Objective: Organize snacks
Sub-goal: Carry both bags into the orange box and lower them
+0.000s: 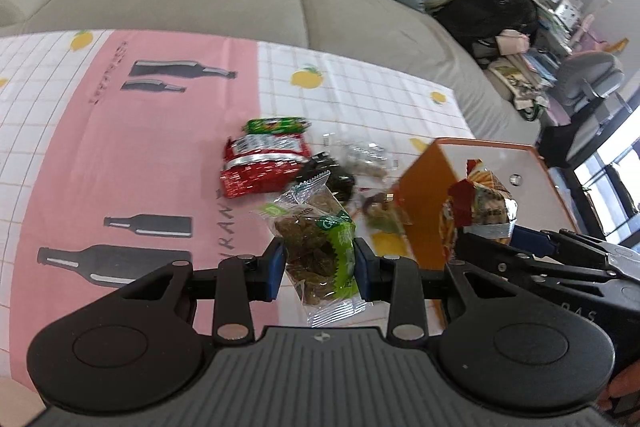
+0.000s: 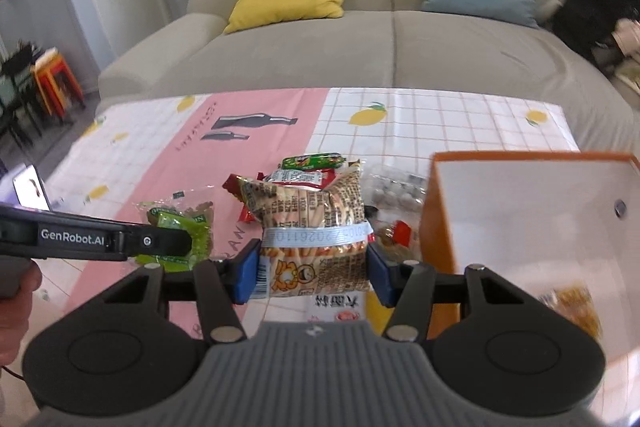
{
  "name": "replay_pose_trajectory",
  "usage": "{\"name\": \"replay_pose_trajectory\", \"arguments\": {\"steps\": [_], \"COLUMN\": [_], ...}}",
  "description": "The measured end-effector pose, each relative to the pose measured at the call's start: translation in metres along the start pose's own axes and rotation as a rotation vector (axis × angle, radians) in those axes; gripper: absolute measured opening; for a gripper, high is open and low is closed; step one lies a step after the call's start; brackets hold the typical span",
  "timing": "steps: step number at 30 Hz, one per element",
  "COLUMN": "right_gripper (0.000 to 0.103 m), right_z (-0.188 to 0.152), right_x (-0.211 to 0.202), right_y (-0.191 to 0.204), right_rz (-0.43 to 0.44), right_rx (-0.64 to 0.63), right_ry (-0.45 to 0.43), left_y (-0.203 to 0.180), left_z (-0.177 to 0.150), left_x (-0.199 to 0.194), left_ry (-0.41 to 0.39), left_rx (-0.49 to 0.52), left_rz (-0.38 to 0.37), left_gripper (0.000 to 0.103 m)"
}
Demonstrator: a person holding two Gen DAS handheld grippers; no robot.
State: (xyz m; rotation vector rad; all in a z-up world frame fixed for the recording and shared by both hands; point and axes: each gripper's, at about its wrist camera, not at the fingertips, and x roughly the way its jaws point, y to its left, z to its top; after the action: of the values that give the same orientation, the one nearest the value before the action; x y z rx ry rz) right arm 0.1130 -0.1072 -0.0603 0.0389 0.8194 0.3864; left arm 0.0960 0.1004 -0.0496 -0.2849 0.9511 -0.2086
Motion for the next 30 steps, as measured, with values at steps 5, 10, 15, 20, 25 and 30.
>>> {"name": "replay_pose_trajectory", "arguments": {"steps": [5,10,15,20,25,30], "right_gripper": [0.054,0.054,0.054,0.054,0.054,0.054], "right_z": [-0.001,-0.002,0.002,0.008,0.017,0.022], "right_x": [-0.038,-0.075,-0.1,-0.101,-0.07,-0.015], "right_y": [-0.03,-0.064,-0.1,-0.142,-0.18,-0.204], "right_rz": [0.013,-0.002,-0.044,-0.093,-0.111,-0.139], "right_rx": [0.071,0.111,0.11,0.117,0.132,0.128], "right_ry": [-0.012,-0.025,-0.027,0.011,0.087,0.191], "left_y": [-0.03,-0.075,-0.129,-0.176,-0.205,-0.213], "left_z": [0.003,0.011,0.025,0.034,0.045,0.054], "left_x": [-0.013,-0.014,0.002,0.035,0.082,0.129], "left_ry": [-0.014,-0.011,0.003,0.039,0.104,0.182], "left_rx": [0.049,0.128,0.241,0.382,0.495,0.544], "left_rz": [-0.054,-0.146,-0.224,-0.24,-0.218,-0.139], "left_gripper": [0.039,0.039,0.039,0.039,0.039,0.039]}}
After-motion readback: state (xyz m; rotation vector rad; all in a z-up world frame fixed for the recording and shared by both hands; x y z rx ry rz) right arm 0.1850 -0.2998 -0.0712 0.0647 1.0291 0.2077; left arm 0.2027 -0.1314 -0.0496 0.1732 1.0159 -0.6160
